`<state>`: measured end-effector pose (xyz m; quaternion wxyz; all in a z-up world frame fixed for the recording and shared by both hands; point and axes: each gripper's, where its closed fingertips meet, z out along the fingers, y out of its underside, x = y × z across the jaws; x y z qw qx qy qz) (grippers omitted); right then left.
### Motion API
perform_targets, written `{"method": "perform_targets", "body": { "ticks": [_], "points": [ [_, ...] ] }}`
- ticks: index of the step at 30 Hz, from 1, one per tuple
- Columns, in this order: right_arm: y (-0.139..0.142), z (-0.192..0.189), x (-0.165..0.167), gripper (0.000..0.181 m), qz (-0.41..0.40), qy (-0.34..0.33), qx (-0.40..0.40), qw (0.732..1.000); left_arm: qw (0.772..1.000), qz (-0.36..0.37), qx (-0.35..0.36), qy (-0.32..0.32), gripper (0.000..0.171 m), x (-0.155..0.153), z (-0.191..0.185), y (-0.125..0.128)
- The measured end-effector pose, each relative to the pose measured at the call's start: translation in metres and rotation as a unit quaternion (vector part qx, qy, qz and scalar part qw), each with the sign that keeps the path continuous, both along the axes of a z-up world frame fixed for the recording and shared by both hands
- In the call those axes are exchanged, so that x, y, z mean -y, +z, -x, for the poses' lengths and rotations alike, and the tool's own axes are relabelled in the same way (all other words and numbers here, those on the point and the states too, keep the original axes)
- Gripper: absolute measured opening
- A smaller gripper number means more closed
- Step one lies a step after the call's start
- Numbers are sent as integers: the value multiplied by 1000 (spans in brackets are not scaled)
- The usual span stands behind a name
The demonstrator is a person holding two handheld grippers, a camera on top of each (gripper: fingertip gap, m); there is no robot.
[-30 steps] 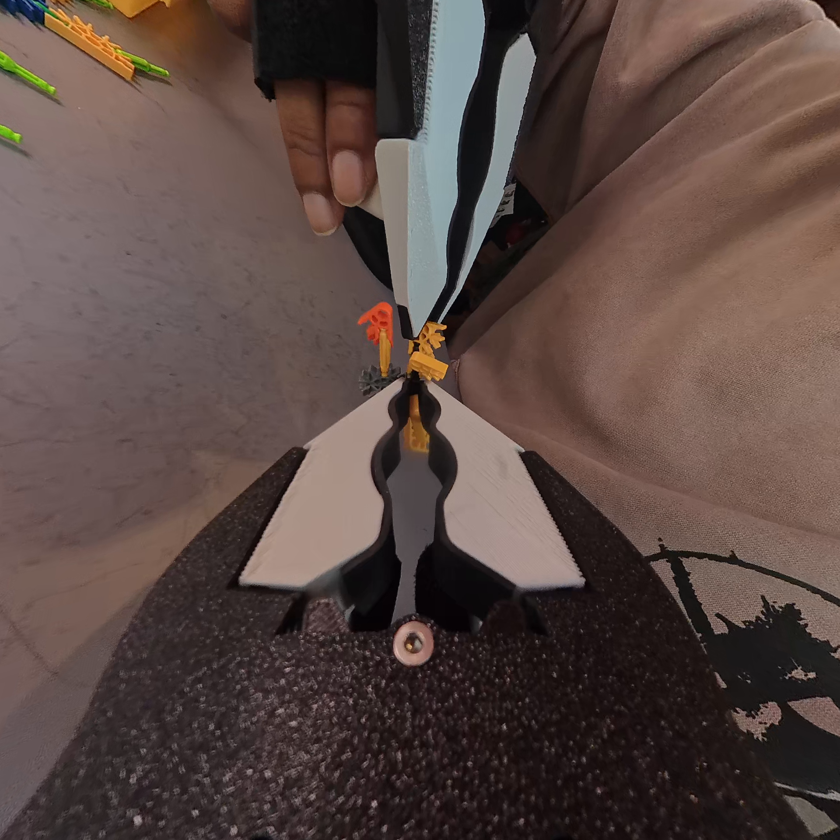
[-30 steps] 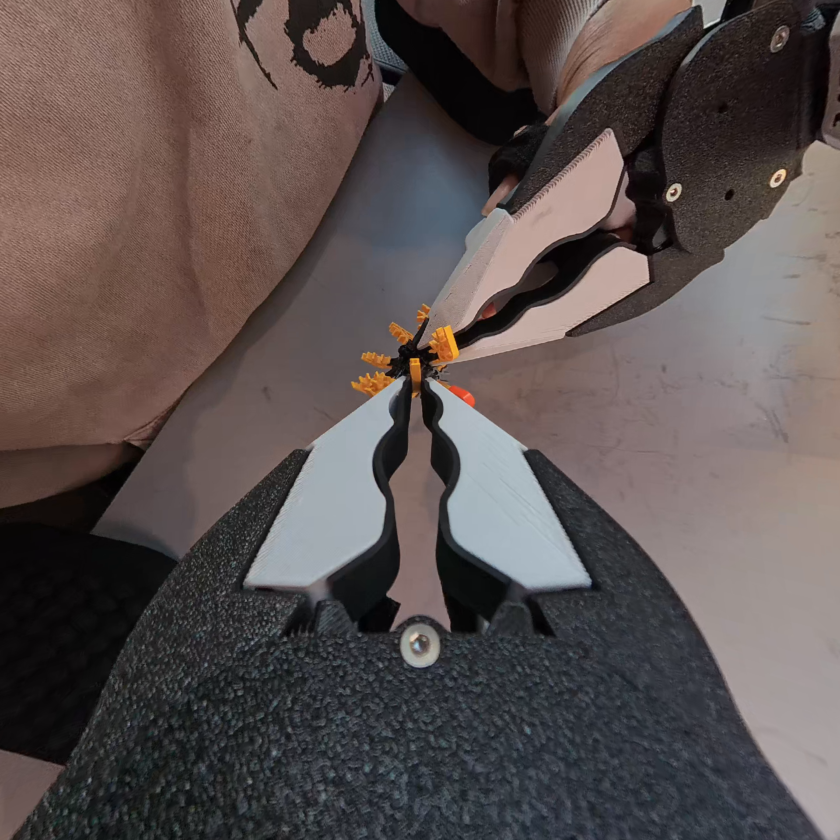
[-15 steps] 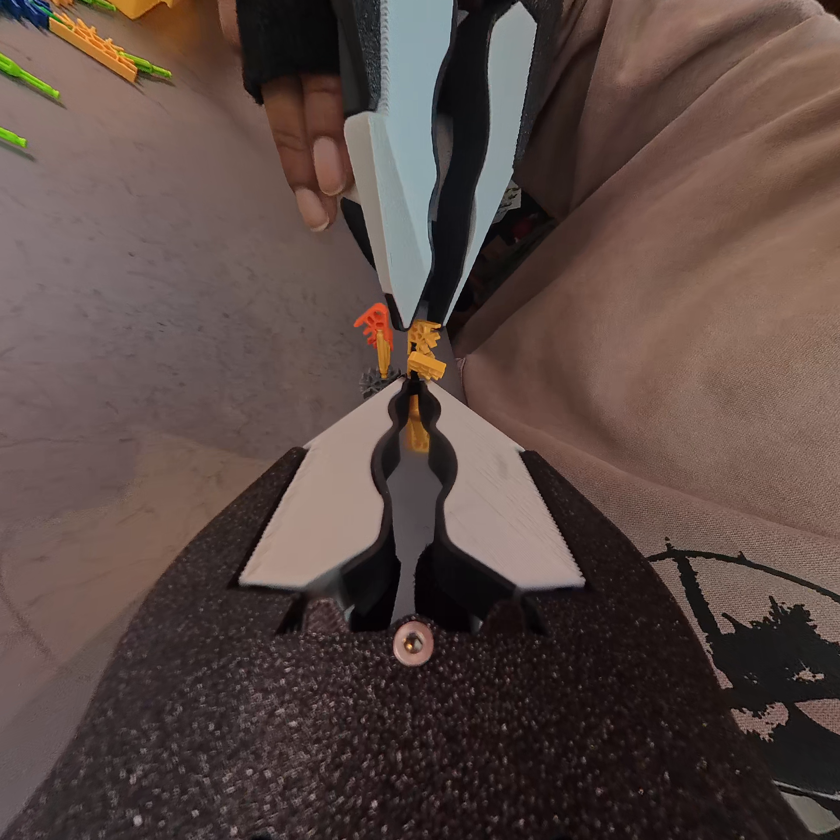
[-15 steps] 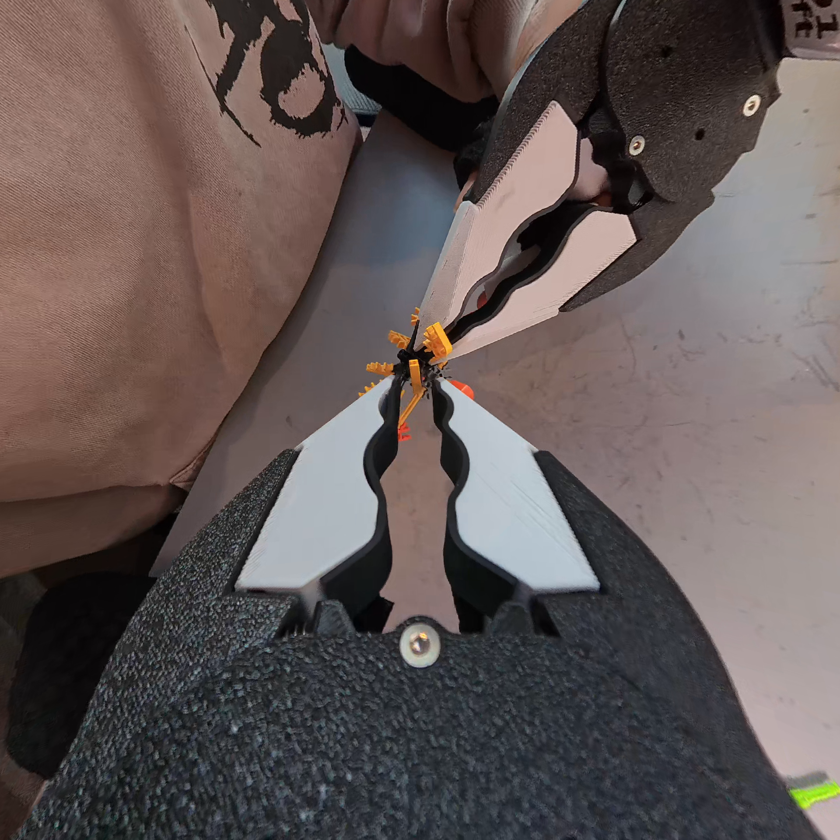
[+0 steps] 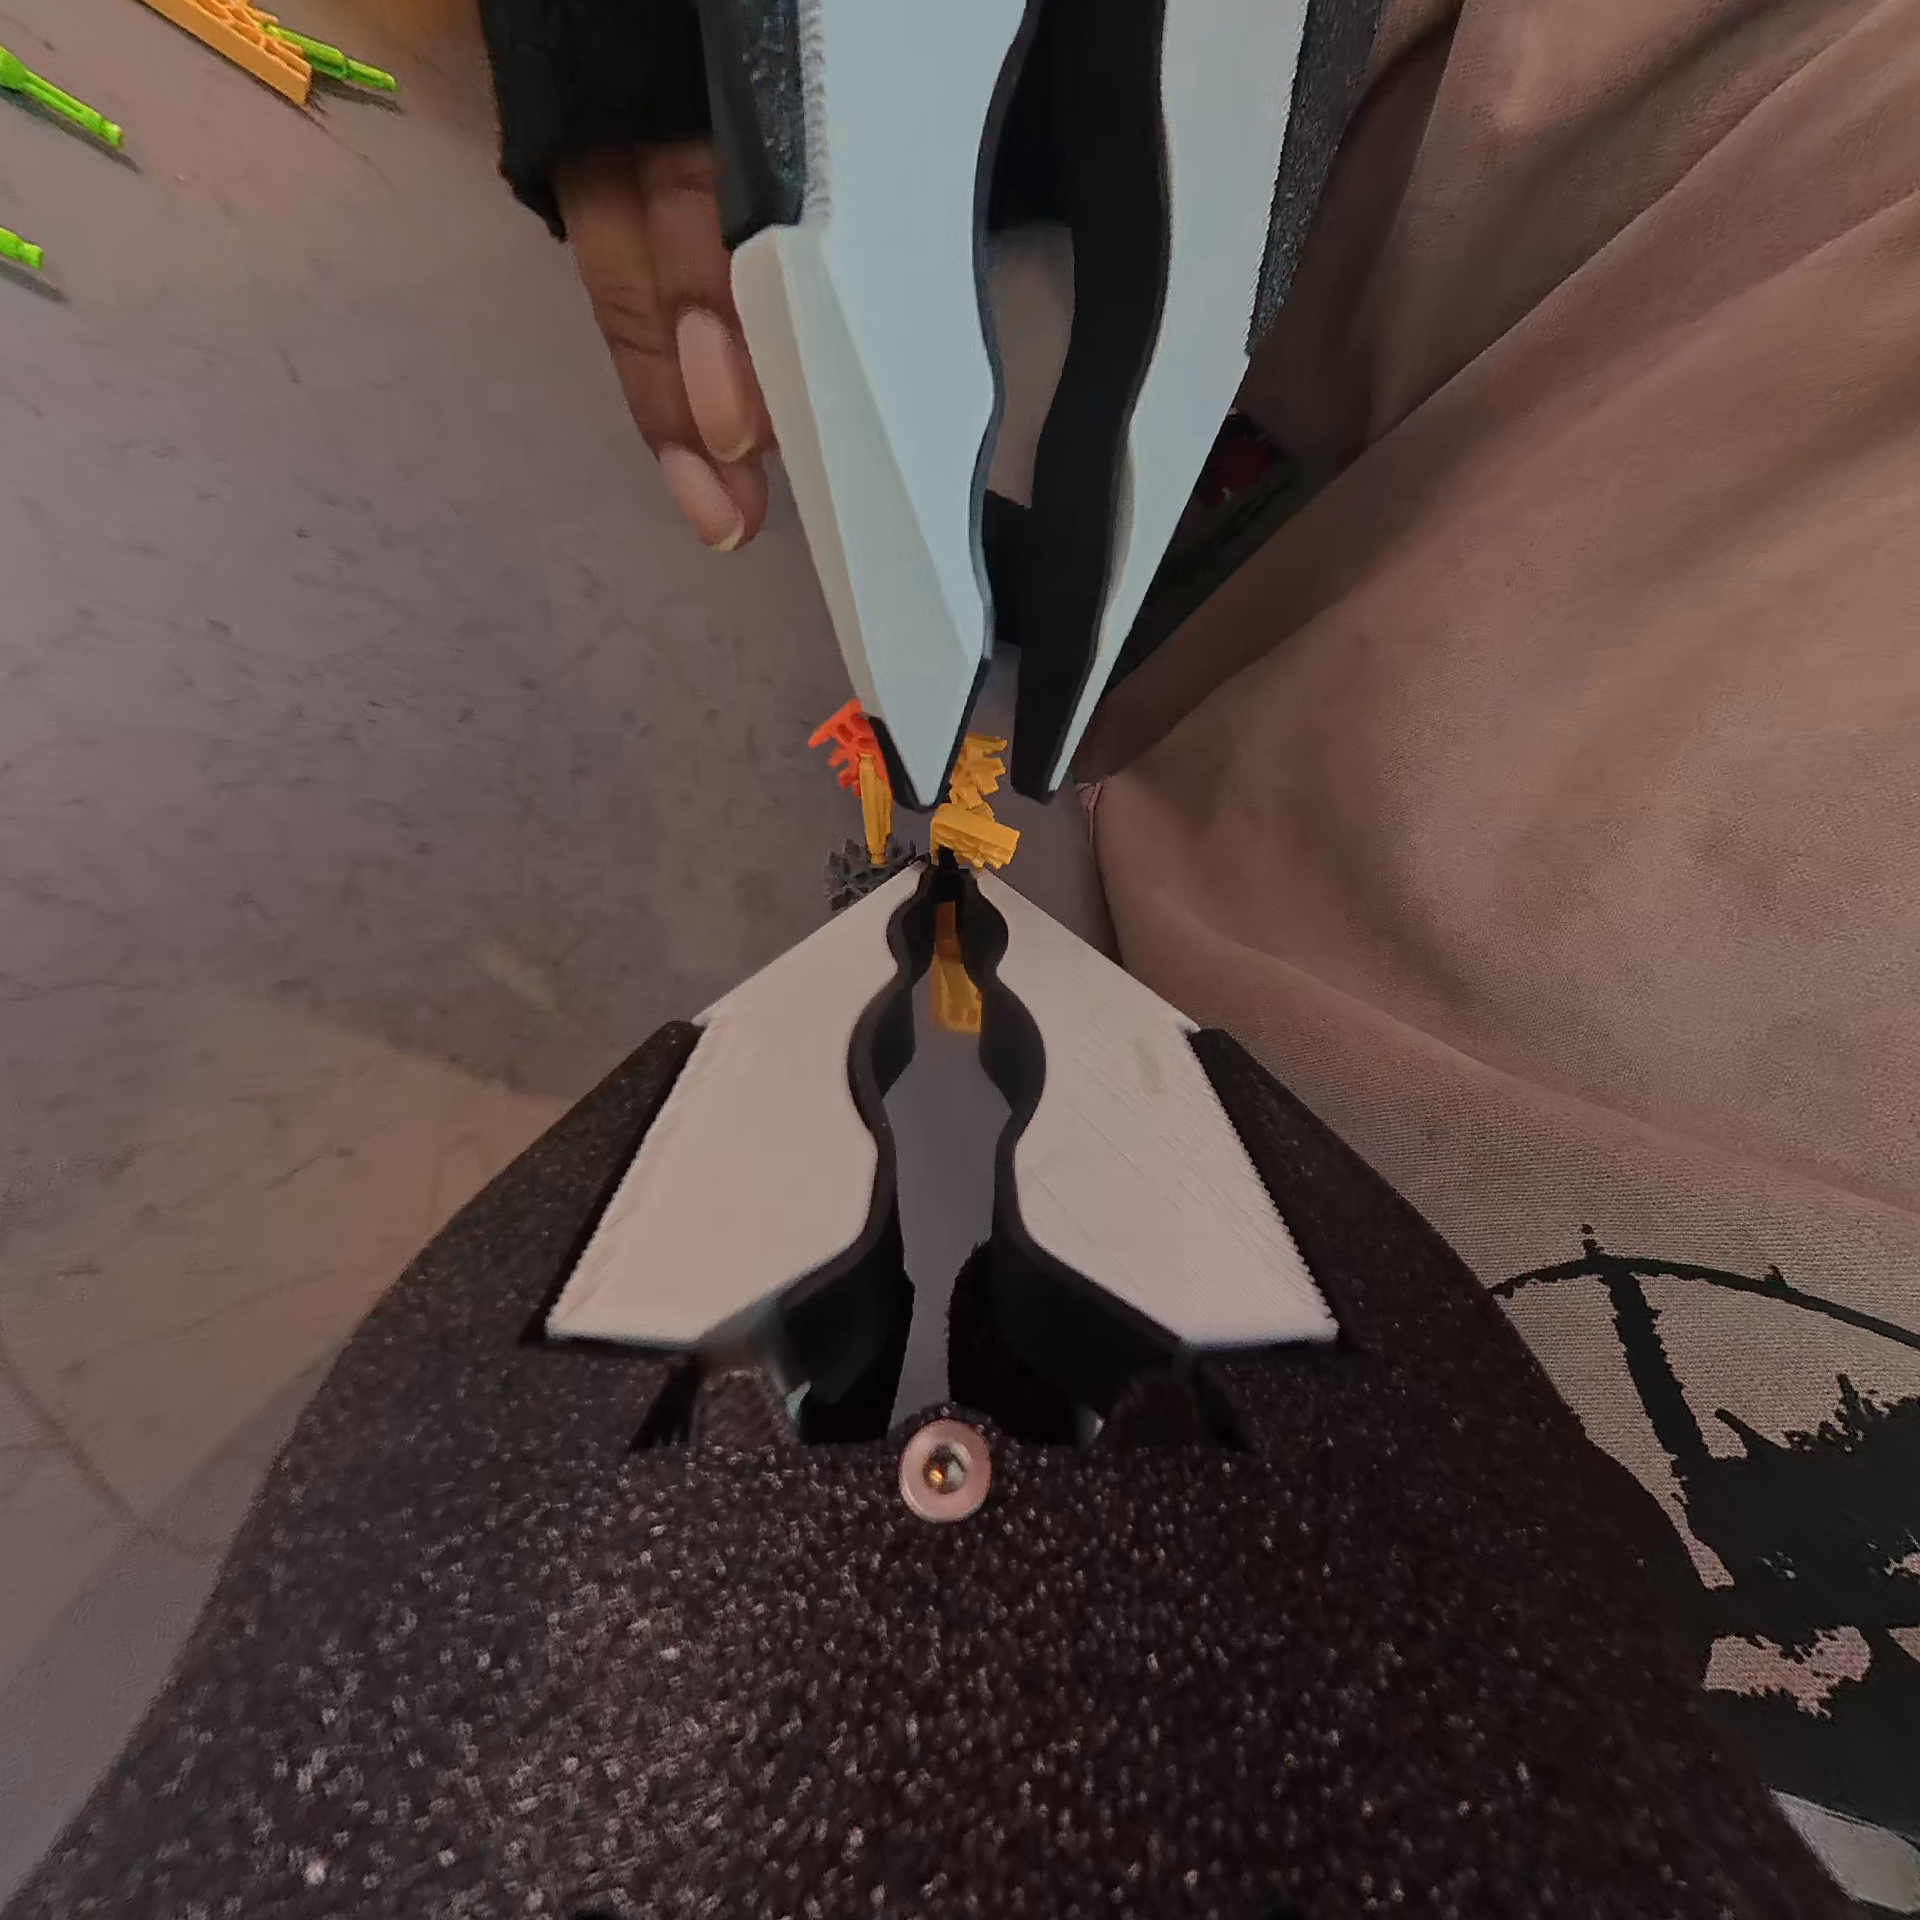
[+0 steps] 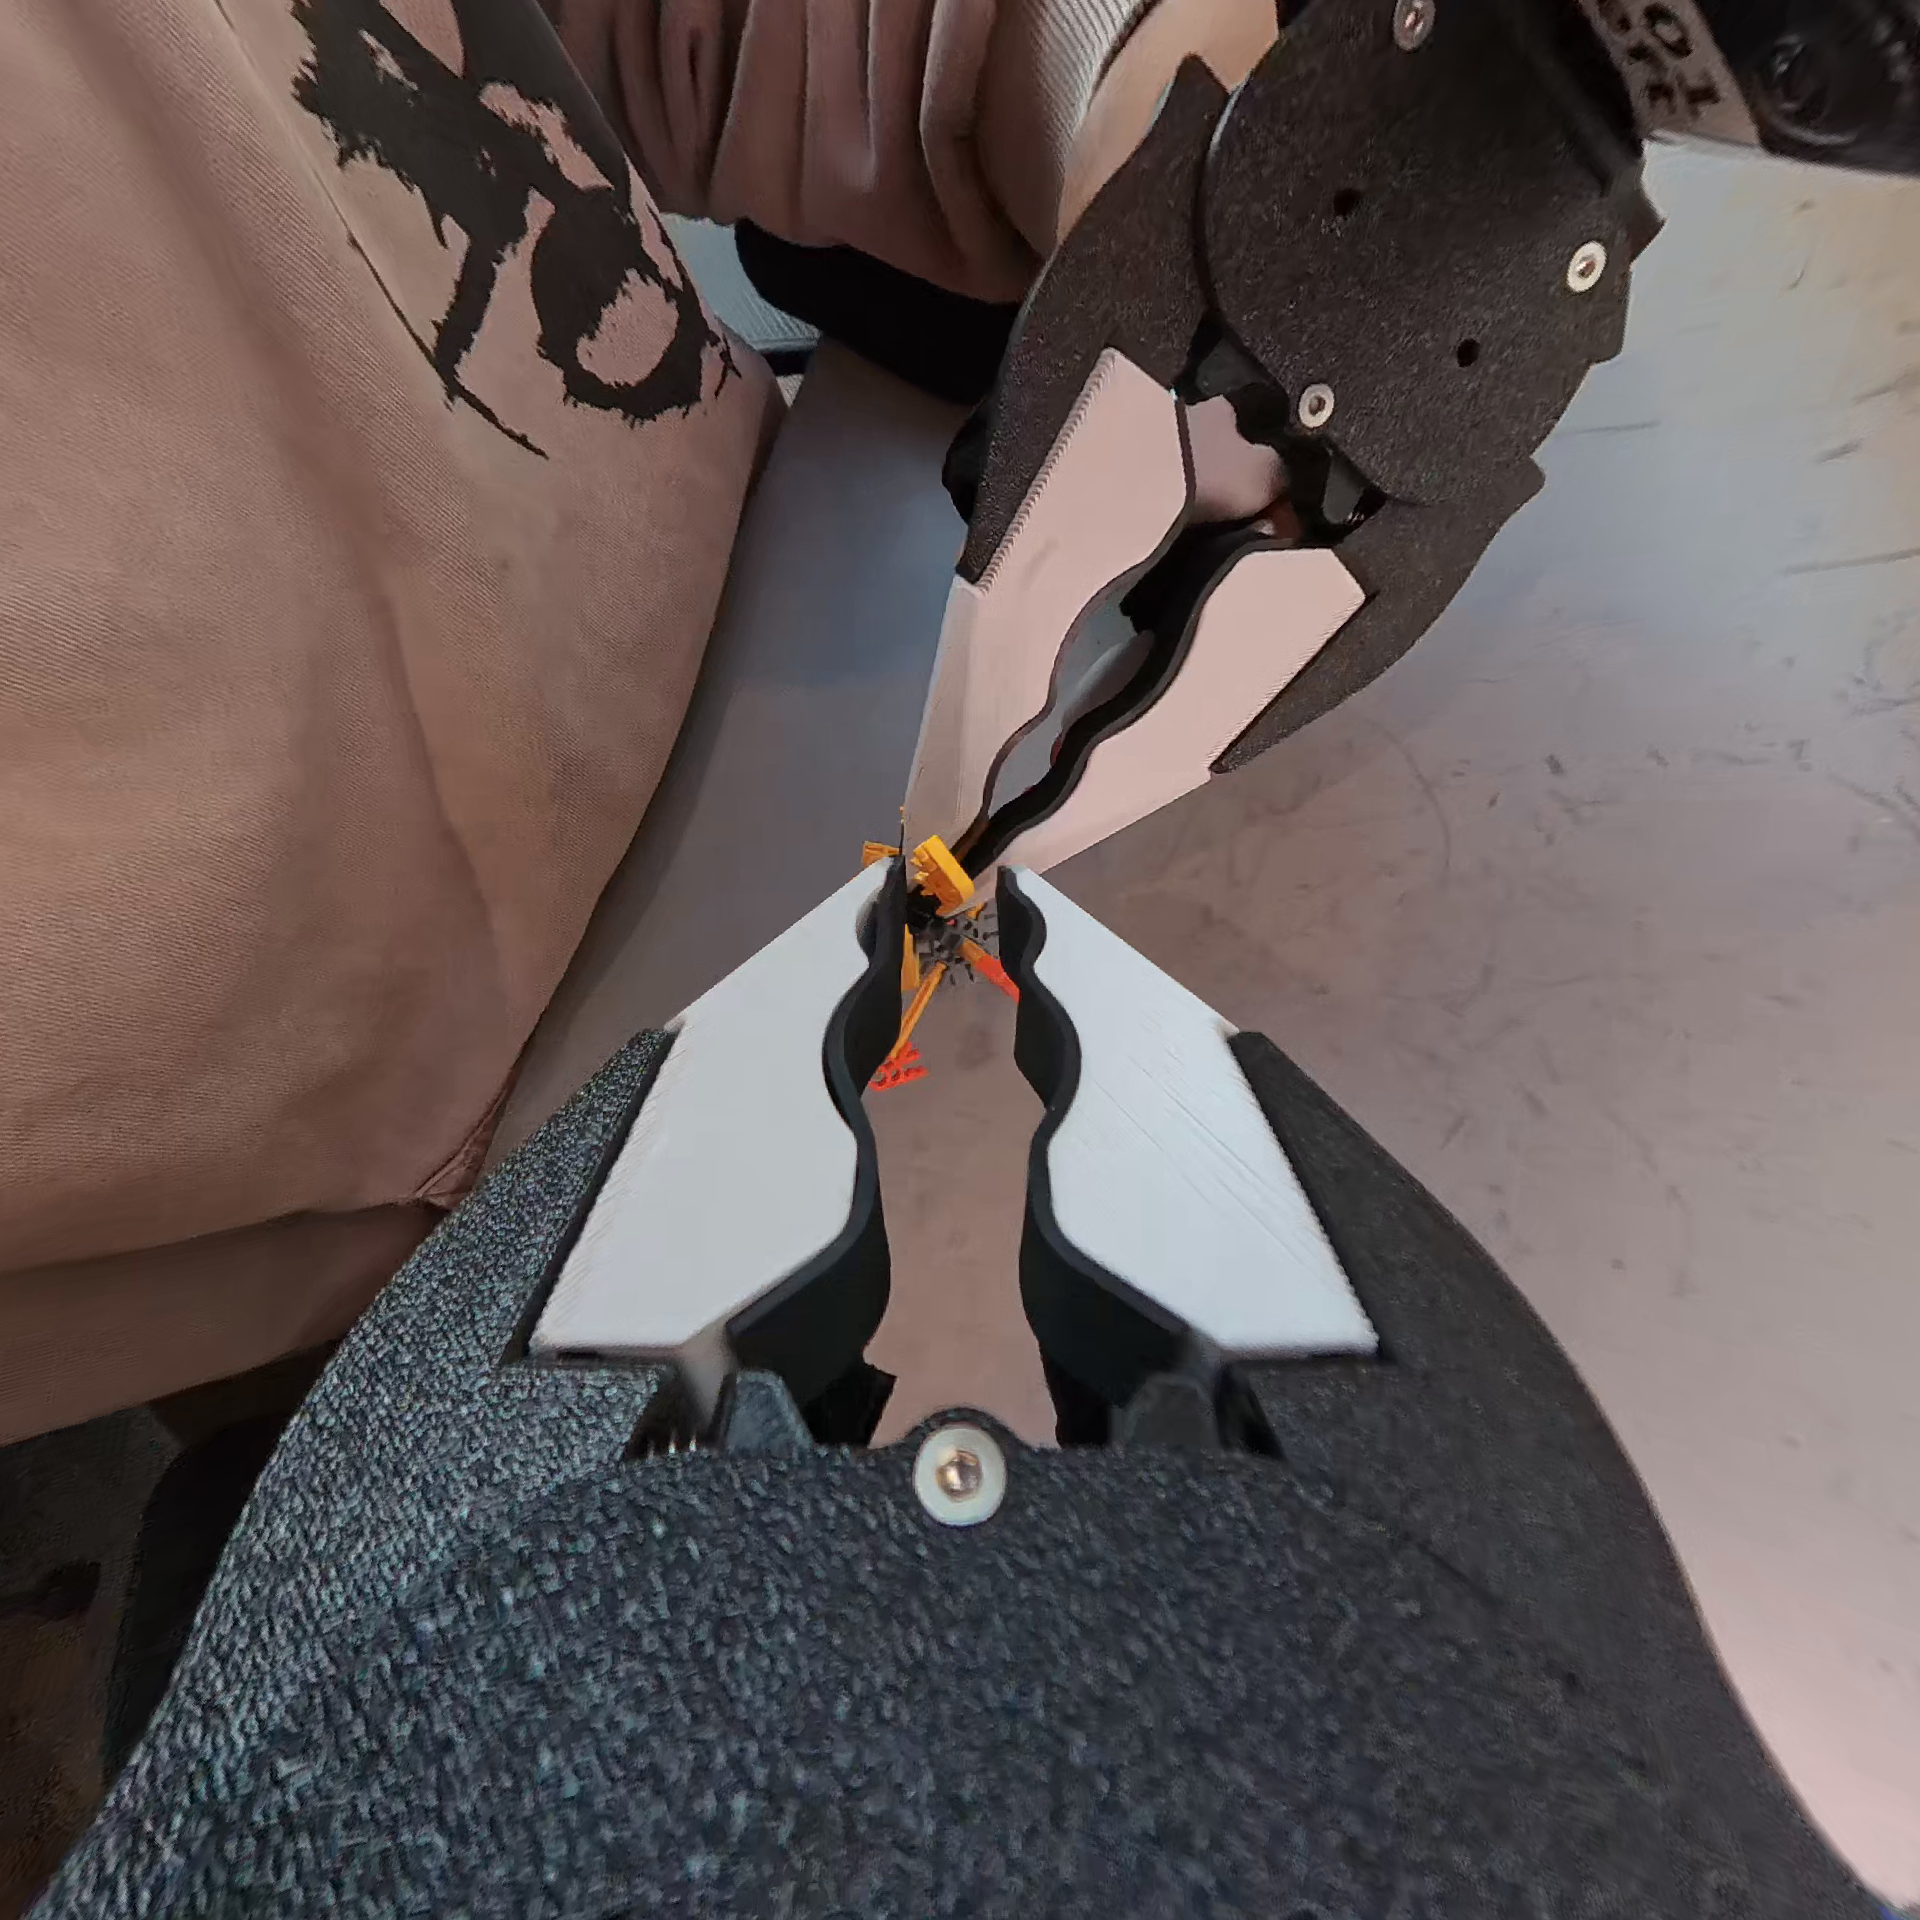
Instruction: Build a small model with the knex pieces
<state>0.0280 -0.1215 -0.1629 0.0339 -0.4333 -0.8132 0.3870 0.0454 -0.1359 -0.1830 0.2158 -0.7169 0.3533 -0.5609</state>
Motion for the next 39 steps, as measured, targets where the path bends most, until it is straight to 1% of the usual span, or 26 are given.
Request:
{"method": "perform_targets", "body": {
  "ticks": [4,6,9,10,11,12,15,17,21,24,27,30,33,34,36,39],
  "points": [
    [-17,-4,6,12,14,22,57,998,1000,-6,-12,1,3,0,1,-3],
    [-19,-3,7,7,23,22,59,998,1000,-9,-17,1,3,0,1,-4],
    [-19,-5,5,6,46,14,62,997,1000,-15,-18,10,4,-3,3,-3],
    [-19,-6,3,5,52,9,62,997,1000,-16,-14,17,9,-5,5,-1],
    [-20,-6,1,4,57,1,59,997,999,-18,-12,24,17,-8,8,2],
    [-20,-7,-1,3,67,-7,58,996,999,-22,-10,31,20,-11,12,4],
    [-20,-9,-7,3,86,-32,45,995,998,-40,4,56,23,-21,25,16],
    [-19,-8,-12,2,97,-47,28,994,996,-49,-1,75,26,-27,34,18],
    [-13,-10,-16,2,118,-67,-6,991,995,-40,-14,94,29,-36,40,8],
    [-14,-13,-18,2,117,-74,-23,990,996,-26,-30,80,31,-33,32,-6],
    [-8,-13,-19,2,128,-83,-56,987,997,-16,-26,75,29,-30,21,-9],
    [-8,-14,-19,1,108,-85,-70,988,996,-15,-1,88,26,-34,19,-1],
    [-8,-15,-17,2,107,-84,-75,988,994,-32,6,102,21,-39,24,5],
    [-9,-15,-16,2,105,-83,-74,988,994,-40,9,99,17,-38,23,7],
    [-11,-15,-15,1,100,-80,-75,989,995,-48,0,92,15,-36,22,6],
    [-11,-13,-13,1,94,-73,-76,990,996,-45,-2,79,12,-31,18,4]
  ]
}}
